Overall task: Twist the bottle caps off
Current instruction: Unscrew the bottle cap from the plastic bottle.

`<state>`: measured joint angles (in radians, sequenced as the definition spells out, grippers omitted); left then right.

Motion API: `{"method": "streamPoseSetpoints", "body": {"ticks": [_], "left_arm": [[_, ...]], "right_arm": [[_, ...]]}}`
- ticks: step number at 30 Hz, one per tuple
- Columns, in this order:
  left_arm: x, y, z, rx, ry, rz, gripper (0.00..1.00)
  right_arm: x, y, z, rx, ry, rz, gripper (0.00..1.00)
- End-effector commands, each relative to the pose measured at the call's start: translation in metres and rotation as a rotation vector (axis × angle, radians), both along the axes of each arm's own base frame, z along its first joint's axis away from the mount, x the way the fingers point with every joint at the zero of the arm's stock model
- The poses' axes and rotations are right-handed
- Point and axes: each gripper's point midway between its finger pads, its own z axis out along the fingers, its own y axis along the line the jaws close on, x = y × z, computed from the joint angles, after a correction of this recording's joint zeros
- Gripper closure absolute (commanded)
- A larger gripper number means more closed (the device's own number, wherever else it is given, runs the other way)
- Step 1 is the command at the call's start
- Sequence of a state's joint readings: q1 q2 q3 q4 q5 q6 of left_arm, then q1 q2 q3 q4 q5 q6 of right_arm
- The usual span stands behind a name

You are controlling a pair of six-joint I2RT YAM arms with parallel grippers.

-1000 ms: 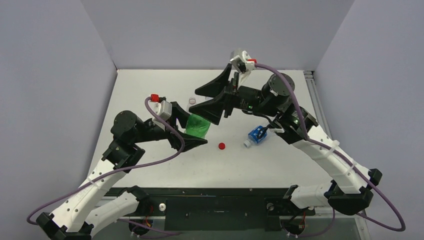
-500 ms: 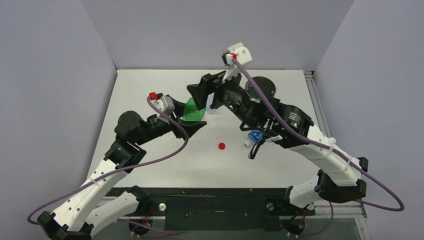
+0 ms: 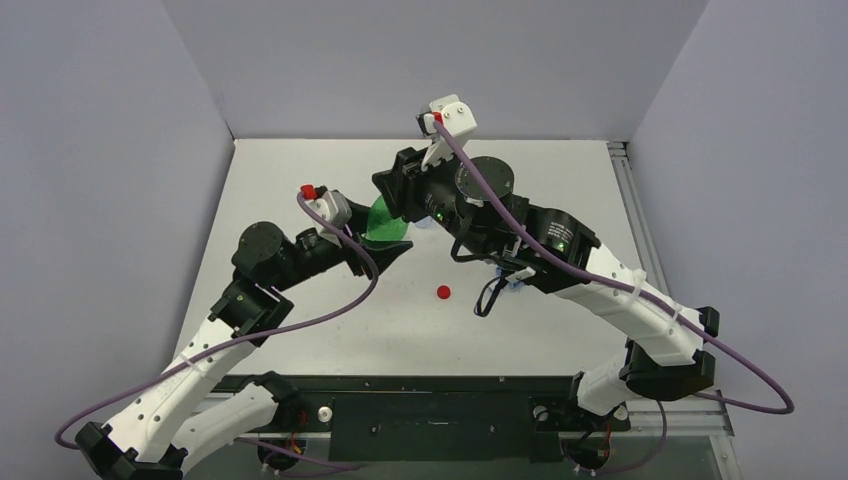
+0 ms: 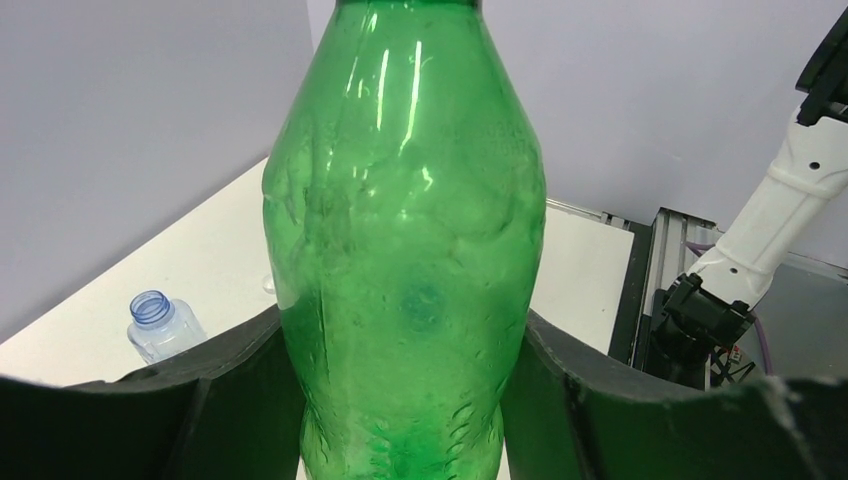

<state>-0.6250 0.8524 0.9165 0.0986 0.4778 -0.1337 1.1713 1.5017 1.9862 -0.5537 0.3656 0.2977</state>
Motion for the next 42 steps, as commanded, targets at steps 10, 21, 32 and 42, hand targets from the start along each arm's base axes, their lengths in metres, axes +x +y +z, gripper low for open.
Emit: {"method": "streamPoseSetpoints", "body": {"ticks": [10, 21, 32, 42], "left_arm": [[-0.056, -0.011, 0.040, -0.111, 0.002, -0.286, 0.98], [-0.116, -0.012, 0.055, -0.093, 0.002, -0.577, 1.00], [-0.103, -0.013, 0.050, -0.083, -0.034, -0.492, 1.00], [-0.008, -0.002, 0.034, -0.042, -0.138, -0.002, 0.98]], "right_arm": [[-0.072, -0.005, 0.055, 0.214, -0.202, 0.577, 1.00], [-0.147, -0.022, 0.062, 0.264, -0.356, 1.122, 1.00], [-0.049, -0.038, 0.064, 0.223, -0.263, 0.545, 0.31], [-0.001, -0.051, 0.044, 0.041, -0.092, 0.011, 0.17]]}}
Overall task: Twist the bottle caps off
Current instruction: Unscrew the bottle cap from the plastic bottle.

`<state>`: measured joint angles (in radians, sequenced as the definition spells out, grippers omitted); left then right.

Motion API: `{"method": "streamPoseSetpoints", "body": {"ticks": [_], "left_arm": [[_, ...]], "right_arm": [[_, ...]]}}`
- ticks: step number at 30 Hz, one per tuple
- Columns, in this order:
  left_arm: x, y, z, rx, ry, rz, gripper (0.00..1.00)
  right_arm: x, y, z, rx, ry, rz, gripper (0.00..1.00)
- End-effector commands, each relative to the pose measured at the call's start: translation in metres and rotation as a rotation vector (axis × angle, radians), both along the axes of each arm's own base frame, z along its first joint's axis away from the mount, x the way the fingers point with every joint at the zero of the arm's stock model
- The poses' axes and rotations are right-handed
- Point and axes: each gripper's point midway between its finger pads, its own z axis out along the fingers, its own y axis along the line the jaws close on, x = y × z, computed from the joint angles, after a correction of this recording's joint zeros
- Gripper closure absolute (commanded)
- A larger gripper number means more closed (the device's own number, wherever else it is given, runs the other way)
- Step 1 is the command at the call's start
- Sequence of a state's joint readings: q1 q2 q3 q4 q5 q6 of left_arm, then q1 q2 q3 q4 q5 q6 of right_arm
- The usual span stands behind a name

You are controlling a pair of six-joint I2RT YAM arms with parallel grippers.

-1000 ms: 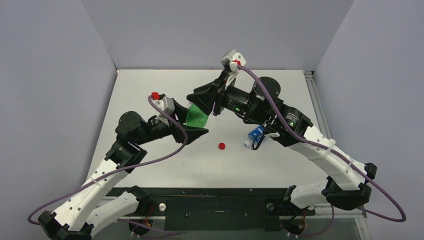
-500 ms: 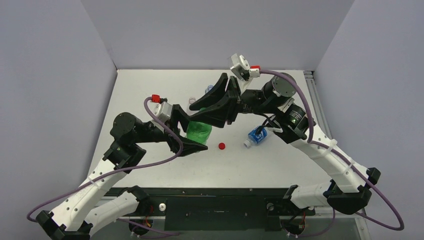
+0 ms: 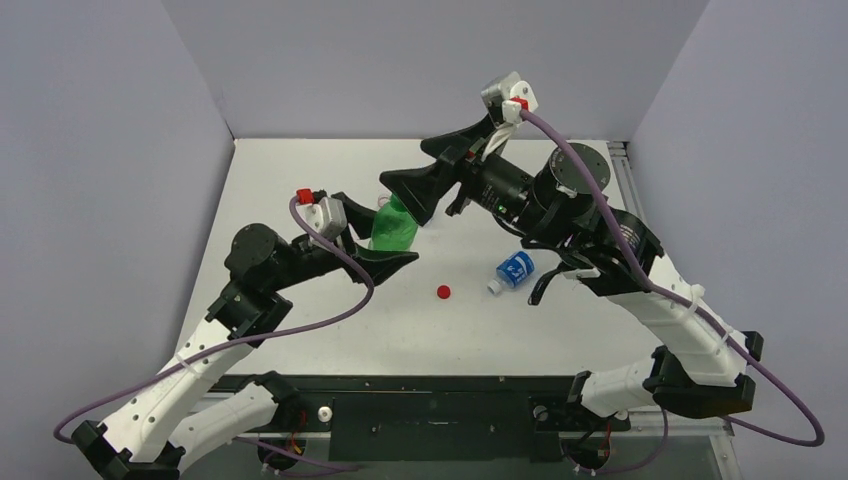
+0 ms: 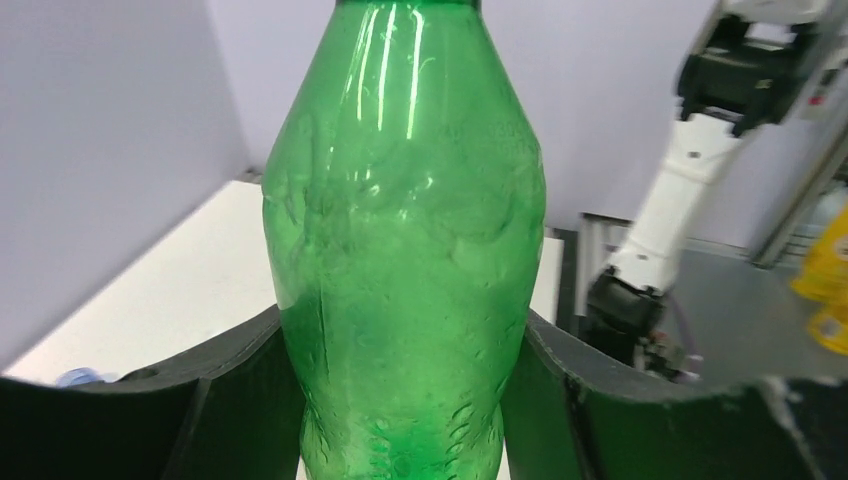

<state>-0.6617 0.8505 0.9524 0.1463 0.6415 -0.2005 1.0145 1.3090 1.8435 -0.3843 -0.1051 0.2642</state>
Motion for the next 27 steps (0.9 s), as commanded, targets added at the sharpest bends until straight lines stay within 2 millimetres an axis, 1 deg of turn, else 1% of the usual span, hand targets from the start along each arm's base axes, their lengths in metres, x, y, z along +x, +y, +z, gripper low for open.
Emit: {"method": "streamPoseSetpoints", "body": {"ticks": [1, 2, 3, 5, 7, 8, 10, 14, 17, 19, 22, 24, 26, 27], "left_arm": [[0.039, 0.015, 0.011, -0.013, -0.115, 0.236, 0.98], [0.041, 0.015, 0.011, -0.012, -0.116, 0.243, 0.98], [0.043, 0.016, 0.011, -0.012, -0.119, 0.253, 0.98], [0.044, 0.016, 0.011, -0.012, -0.118, 0.263, 0.98], [0.045, 0.017, 0.010, -0.007, -0.115, 0.270, 0.98], [0.046, 0.017, 0.010, -0.007, -0.114, 0.276, 0.98], [0.047, 0.018, 0.010, -0.006, -0.113, 0.282, 0.99], [0.049, 0.019, 0.008, -0.004, -0.106, 0.293, 0.99], [0.051, 0.020, 0.006, -0.003, -0.098, 0.302, 0.99], [0.053, 0.020, 0.005, -0.001, -0.092, 0.313, 0.99], [0.053, 0.020, 0.002, 0.001, -0.085, 0.316, 0.99], [0.054, 0.020, 0.002, -0.002, -0.076, 0.319, 0.99], [0.054, 0.021, 0.002, -0.005, -0.073, 0.319, 0.99], [0.053, 0.020, 0.002, -0.006, -0.073, 0.315, 0.99]], "right_arm": [[0.040, -0.014, -0.019, -0.135, 0.074, -0.347, 0.17], [0.041, -0.017, -0.018, -0.139, 0.084, -0.372, 0.17], [0.042, -0.012, -0.022, -0.148, 0.090, -0.371, 0.17], [0.041, -0.005, -0.023, -0.138, 0.100, -0.357, 0.22], [0.039, 0.002, -0.023, -0.126, 0.106, -0.336, 0.29], [0.038, 0.004, -0.021, -0.119, 0.106, -0.325, 0.34], [0.036, 0.009, -0.021, -0.119, 0.106, -0.307, 0.41], [0.031, 0.017, -0.020, -0.110, 0.103, -0.266, 0.48], [0.029, 0.022, -0.024, -0.113, 0.107, -0.244, 0.49], [0.026, 0.026, -0.027, -0.111, 0.110, -0.225, 0.43], [0.024, 0.028, -0.030, -0.105, 0.116, -0.211, 0.43], [0.025, 0.030, -0.032, -0.106, 0.119, -0.211, 0.47], [0.025, 0.031, -0.033, -0.107, 0.120, -0.210, 0.55], [0.026, 0.031, -0.033, -0.105, 0.120, -0.213, 0.65]]}}
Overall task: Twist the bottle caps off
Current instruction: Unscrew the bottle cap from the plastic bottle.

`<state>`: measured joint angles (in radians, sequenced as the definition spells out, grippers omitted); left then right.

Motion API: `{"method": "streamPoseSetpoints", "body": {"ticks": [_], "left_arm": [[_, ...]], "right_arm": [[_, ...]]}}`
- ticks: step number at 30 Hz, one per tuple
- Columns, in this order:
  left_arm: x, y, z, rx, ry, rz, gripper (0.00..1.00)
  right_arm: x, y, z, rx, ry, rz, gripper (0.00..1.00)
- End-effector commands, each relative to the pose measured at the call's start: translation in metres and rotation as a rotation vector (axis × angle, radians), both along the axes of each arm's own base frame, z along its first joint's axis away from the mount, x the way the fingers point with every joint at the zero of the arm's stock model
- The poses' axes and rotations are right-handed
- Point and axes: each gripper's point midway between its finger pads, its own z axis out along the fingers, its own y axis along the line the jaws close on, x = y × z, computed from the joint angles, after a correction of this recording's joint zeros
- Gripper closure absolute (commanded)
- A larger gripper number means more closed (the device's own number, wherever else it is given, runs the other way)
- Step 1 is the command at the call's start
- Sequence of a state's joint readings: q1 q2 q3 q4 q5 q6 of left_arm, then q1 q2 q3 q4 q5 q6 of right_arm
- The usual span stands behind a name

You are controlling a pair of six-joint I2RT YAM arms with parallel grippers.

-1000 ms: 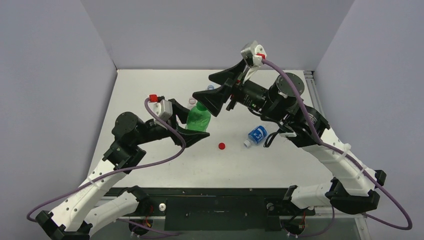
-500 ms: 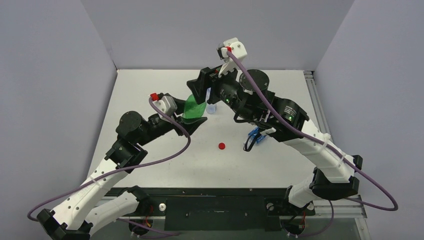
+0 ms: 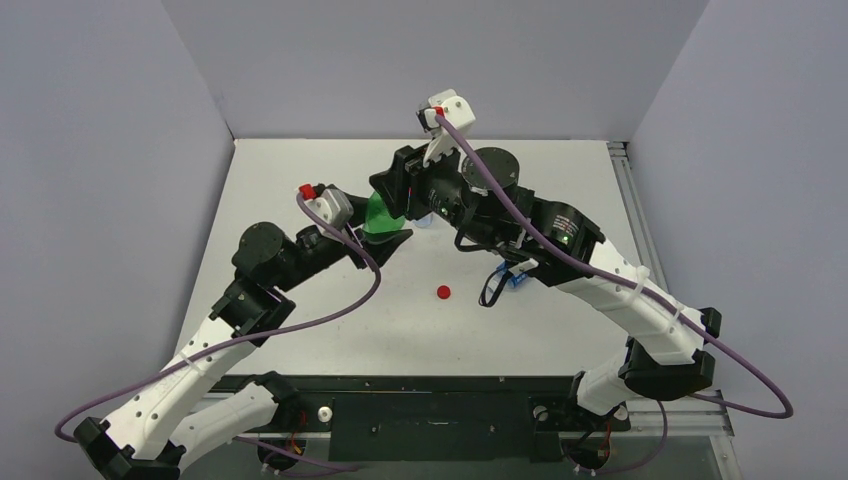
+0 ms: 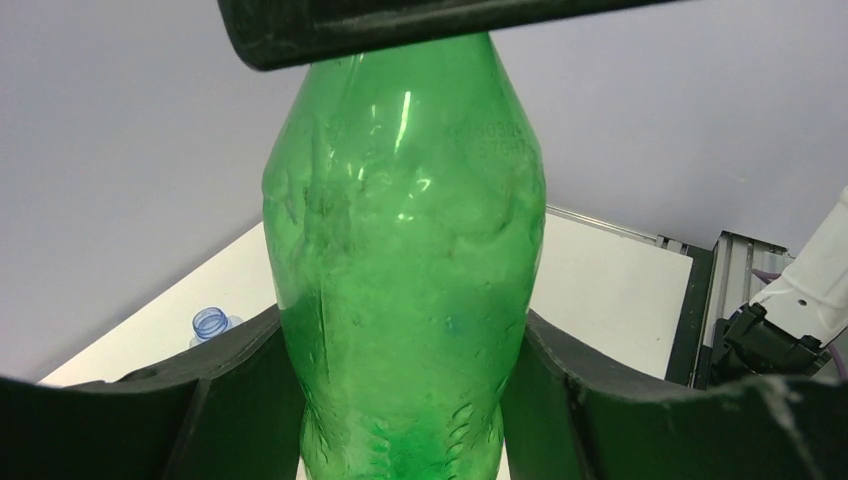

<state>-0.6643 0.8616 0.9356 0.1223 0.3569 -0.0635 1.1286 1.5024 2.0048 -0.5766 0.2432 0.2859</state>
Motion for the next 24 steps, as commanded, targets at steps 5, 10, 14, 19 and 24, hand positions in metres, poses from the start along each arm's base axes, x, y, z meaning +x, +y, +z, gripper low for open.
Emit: {"method": "streamPoseSetpoints", "body": {"ticks": [5, 10, 14, 19, 24], "left_arm": [[-0.004, 0.002, 0.010, -0.035, -0.023, 0.000, 0.96], [-0.011, 0.000, 0.013, -0.068, 0.006, -0.034, 0.23], [-0.015, -0.001, 0.034, -0.122, -0.011, -0.056, 0.15], [-0.026, -0.004, 0.053, -0.133, -0.061, -0.119, 0.37], [-0.028, -0.004, 0.054, -0.123, -0.082, -0.125, 0.70]], "right_arm": [[-0.007, -0.006, 0.024, 0.084, -0.037, 0.009, 1.00], [-0.014, -0.005, 0.027, 0.078, -0.057, 0.041, 1.00], [-0.020, 0.001, 0.021, 0.050, -0.065, 0.069, 1.00], [-0.023, 0.003, 0.018, 0.030, -0.065, 0.077, 1.00], [-0.021, 0.002, 0.015, 0.019, -0.062, 0.065, 1.00]]}}
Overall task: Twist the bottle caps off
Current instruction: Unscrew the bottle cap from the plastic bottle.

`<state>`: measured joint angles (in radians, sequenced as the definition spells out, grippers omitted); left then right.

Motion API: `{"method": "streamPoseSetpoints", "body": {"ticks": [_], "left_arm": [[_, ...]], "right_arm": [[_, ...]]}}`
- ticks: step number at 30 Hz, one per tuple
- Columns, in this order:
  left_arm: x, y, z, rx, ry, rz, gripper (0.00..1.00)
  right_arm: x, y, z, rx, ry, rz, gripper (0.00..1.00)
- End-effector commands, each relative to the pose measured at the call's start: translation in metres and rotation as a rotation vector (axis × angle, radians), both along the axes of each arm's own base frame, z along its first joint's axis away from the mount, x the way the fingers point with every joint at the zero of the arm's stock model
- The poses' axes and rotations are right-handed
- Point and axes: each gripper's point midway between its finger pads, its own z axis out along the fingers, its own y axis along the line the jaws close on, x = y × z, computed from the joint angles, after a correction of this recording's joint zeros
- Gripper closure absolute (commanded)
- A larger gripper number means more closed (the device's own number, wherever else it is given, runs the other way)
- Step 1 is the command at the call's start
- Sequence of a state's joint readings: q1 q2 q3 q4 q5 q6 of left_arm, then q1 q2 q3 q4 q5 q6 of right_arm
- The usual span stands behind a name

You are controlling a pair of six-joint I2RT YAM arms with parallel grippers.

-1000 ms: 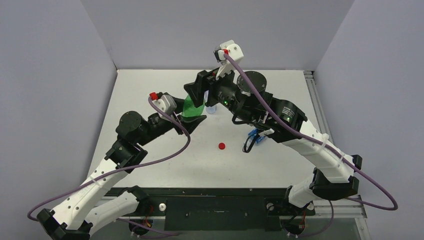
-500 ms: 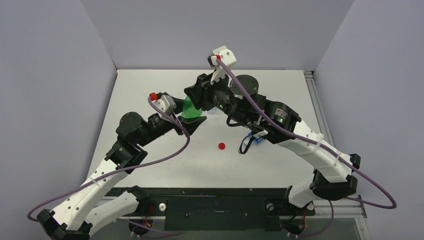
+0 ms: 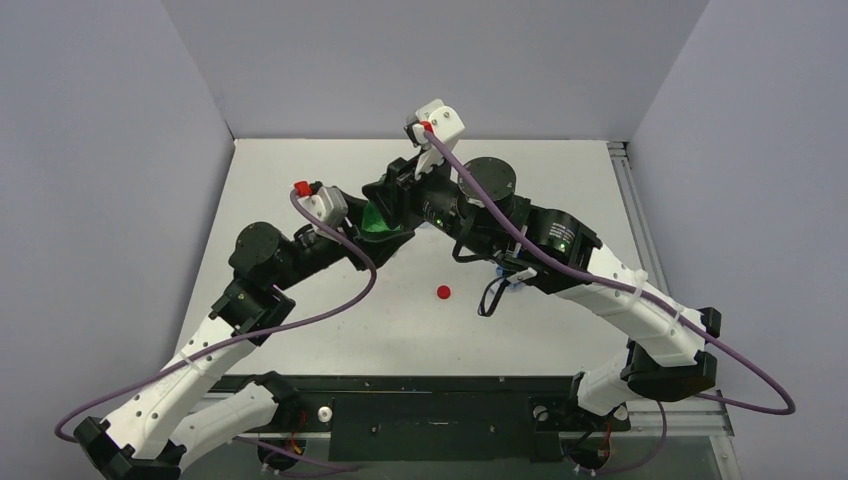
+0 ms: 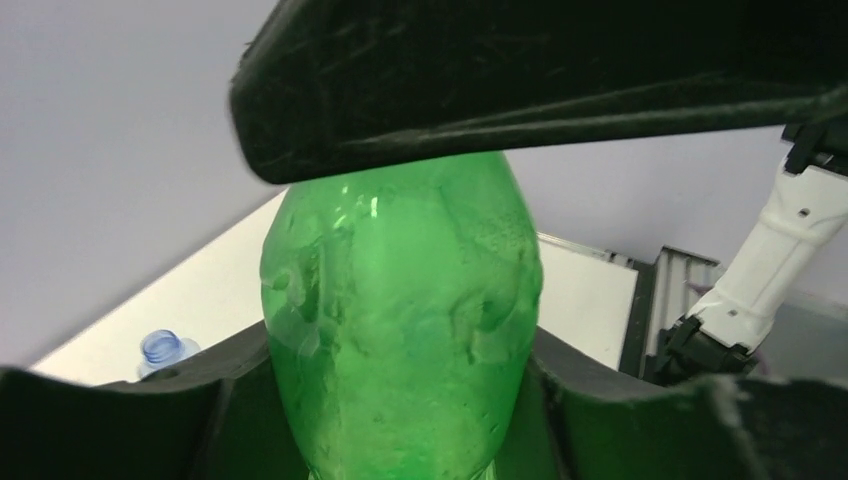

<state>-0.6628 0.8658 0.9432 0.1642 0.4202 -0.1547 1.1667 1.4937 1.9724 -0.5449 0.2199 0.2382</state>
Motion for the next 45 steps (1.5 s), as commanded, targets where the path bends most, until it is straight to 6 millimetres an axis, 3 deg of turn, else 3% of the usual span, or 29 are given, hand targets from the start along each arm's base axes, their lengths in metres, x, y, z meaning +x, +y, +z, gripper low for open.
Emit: {"method": "streamPoseSetpoints", "body": {"ticks": [1, 3, 4, 6, 11, 14, 15, 16, 18, 22, 24, 26, 27, 28, 29, 30, 31, 32, 33, 38, 40, 45], "left_arm": [[-0.017, 0.004, 0.045, -0.071, -0.119, -0.042, 0.72], [-0.019, 0.003, 0.048, -0.076, -0.115, -0.054, 0.83], [-0.021, 0.003, 0.050, -0.082, -0.108, -0.065, 0.94], [-0.031, 0.000, 0.053, -0.093, -0.089, -0.122, 1.00], [-0.075, -0.006, 0.061, -0.096, -0.055, -0.349, 1.00], [-0.093, -0.004, 0.070, -0.103, -0.039, -0.428, 1.00], [-0.096, -0.004, 0.071, -0.107, -0.024, -0.443, 1.00], [-0.100, -0.003, 0.073, -0.108, -0.024, -0.458, 1.00], [-0.107, -0.003, 0.074, -0.105, -0.014, -0.485, 1.00], [-0.115, -0.004, 0.071, -0.094, 0.003, -0.532, 1.00], [-0.119, -0.005, 0.069, -0.089, 0.009, -0.551, 1.00], [-0.120, -0.006, 0.066, -0.085, 0.012, -0.562, 1.00], [-0.119, -0.007, 0.063, -0.080, 0.011, -0.560, 1.00], [-0.116, -0.008, 0.062, -0.078, 0.013, -0.550, 1.00], [-0.112, -0.009, 0.058, -0.071, 0.001, -0.533, 1.00], [-0.104, -0.010, 0.054, -0.068, 0.014, -0.492, 1.00], [-0.091, -0.011, 0.050, -0.064, -0.005, -0.432, 1.00], [-0.084, -0.012, 0.045, -0.056, 0.005, -0.397, 1.00], [-0.070, -0.011, 0.042, -0.051, -0.019, -0.323, 1.00], [-0.036, -0.005, 0.029, -0.028, -0.060, -0.140, 1.00], [-0.031, -0.005, 0.025, -0.023, -0.058, -0.119, 1.00], [-0.027, -0.004, 0.021, -0.024, -0.056, -0.094, 1.00]], "right_arm": [[-0.005, -0.011, 0.017, 0.039, -0.023, -0.008, 1.00], [-0.004, -0.011, 0.016, 0.034, -0.023, -0.014, 1.00], [-0.005, -0.012, 0.017, 0.037, -0.028, -0.012, 1.00], [-0.009, -0.012, 0.023, 0.052, -0.051, 0.018, 1.00], [-0.037, -0.013, 0.055, 0.149, -0.132, 0.225, 1.00], [-0.071, -0.019, 0.086, 0.292, -0.203, 0.482, 1.00], [-0.078, -0.021, 0.085, 0.314, -0.207, 0.536, 1.00], [-0.094, -0.026, 0.099, 0.376, -0.234, 0.645, 1.00], [-0.115, -0.030, 0.109, 0.410, -0.272, 0.775, 1.00], [-0.146, -0.029, 0.109, 0.386, -0.279, 0.995, 1.00], [-0.152, -0.031, 0.109, 0.390, -0.280, 1.043, 1.00], [-0.146, -0.033, 0.107, 0.389, -0.274, 1.023, 1.00], [-0.135, -0.032, 0.105, 0.383, -0.259, 0.966, 0.94], [-0.120, -0.033, 0.104, 0.375, -0.251, 0.897, 0.75], [-0.088, -0.033, 0.097, 0.344, -0.221, 0.705, 0.64], [-0.069, -0.036, 0.094, 0.325, -0.208, 0.584, 0.48], [-0.035, -0.048, 0.089, 0.290, -0.193, 0.350, 0.38], [-0.025, -0.057, 0.092, 0.281, -0.192, 0.267, 0.33], [-0.007, -0.065, 0.083, 0.250, -0.157, 0.142, 0.27], [0.004, -0.074, 0.070, 0.161, -0.112, -0.057, 0.20], [0.002, -0.062, 0.058, 0.108, -0.099, -0.064, 0.20], [-0.001, -0.047, 0.048, 0.081, -0.063, -0.046, 0.31]]}}
